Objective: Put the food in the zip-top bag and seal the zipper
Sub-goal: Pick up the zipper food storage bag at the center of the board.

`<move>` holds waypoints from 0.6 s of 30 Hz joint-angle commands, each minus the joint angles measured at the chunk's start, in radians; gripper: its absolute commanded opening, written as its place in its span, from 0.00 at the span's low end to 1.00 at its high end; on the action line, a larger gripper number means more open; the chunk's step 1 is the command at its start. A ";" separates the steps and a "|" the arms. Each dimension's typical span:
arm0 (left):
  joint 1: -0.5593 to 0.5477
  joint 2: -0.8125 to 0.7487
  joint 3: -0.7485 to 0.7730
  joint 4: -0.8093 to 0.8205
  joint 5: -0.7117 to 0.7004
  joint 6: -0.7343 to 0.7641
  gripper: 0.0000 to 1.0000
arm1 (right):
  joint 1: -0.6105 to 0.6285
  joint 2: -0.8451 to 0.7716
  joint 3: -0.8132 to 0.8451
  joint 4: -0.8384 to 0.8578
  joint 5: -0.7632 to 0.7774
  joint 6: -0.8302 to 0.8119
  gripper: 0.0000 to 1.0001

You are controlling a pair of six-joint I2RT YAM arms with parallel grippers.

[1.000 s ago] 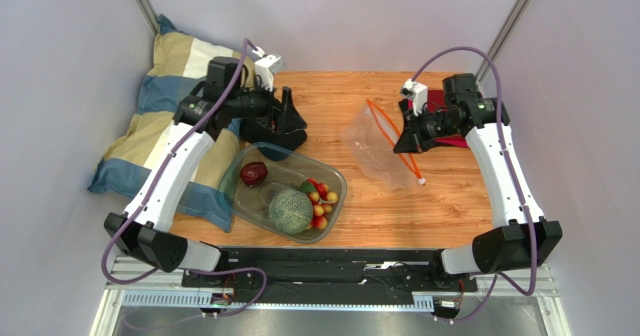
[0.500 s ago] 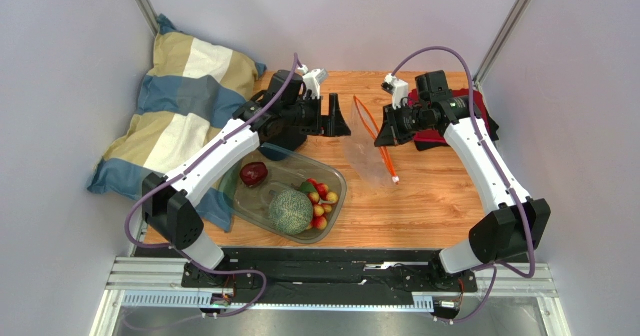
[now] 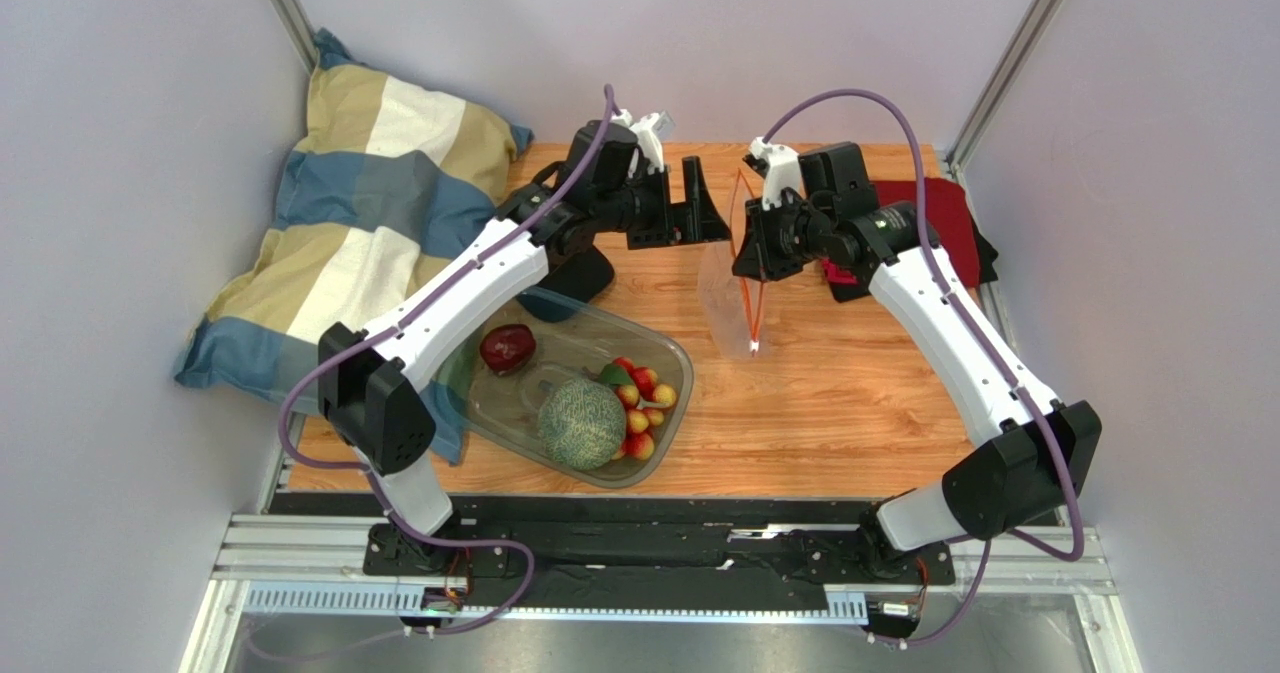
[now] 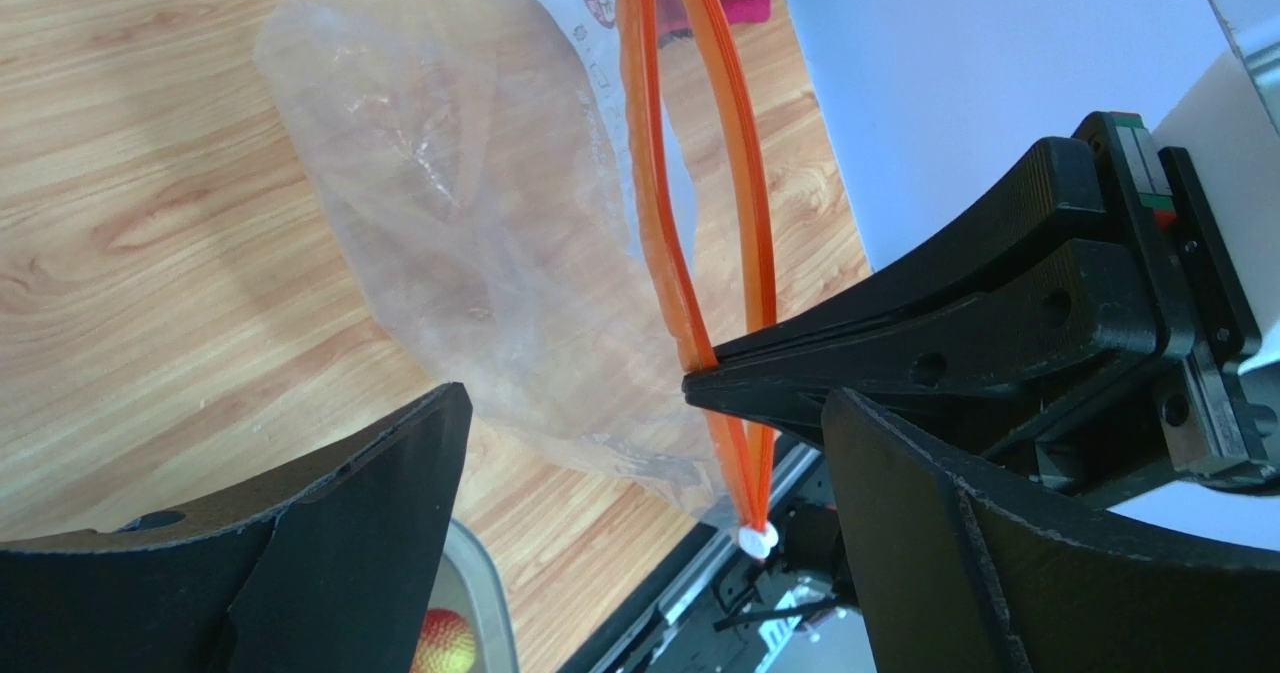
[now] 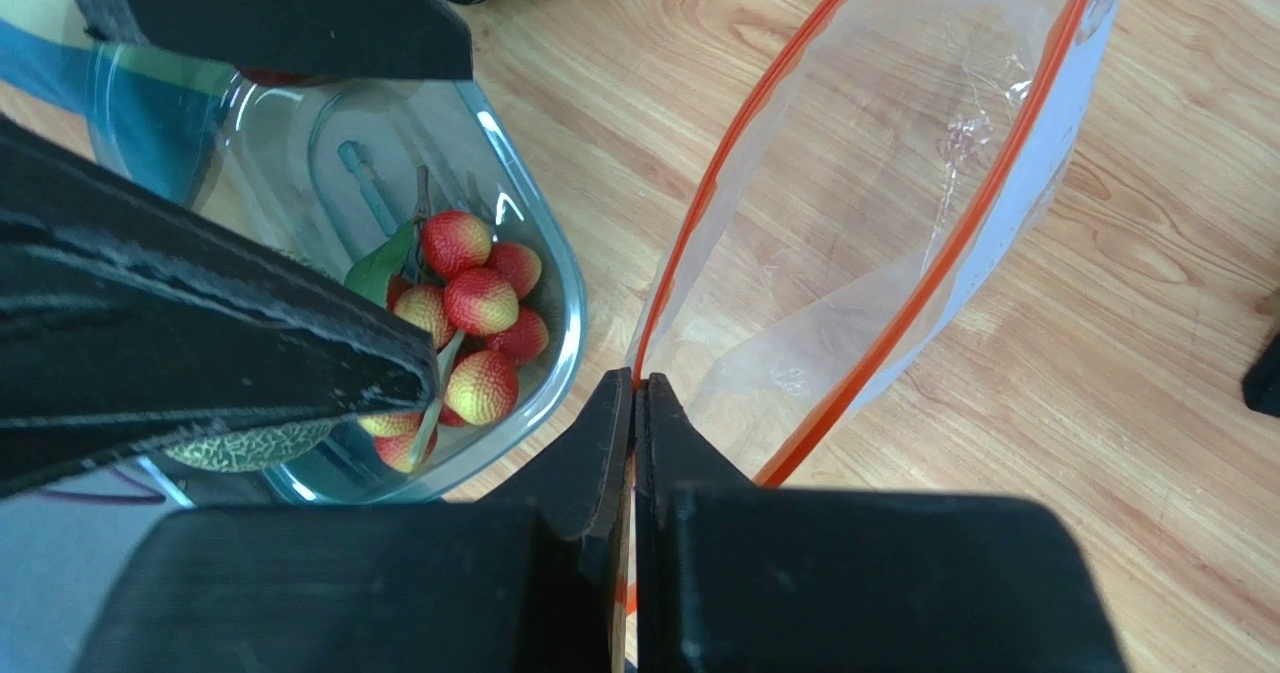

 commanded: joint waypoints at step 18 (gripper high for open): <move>-0.027 0.119 0.061 0.003 0.030 -0.003 0.06 | 0.032 -0.065 0.029 0.013 0.012 -0.006 0.15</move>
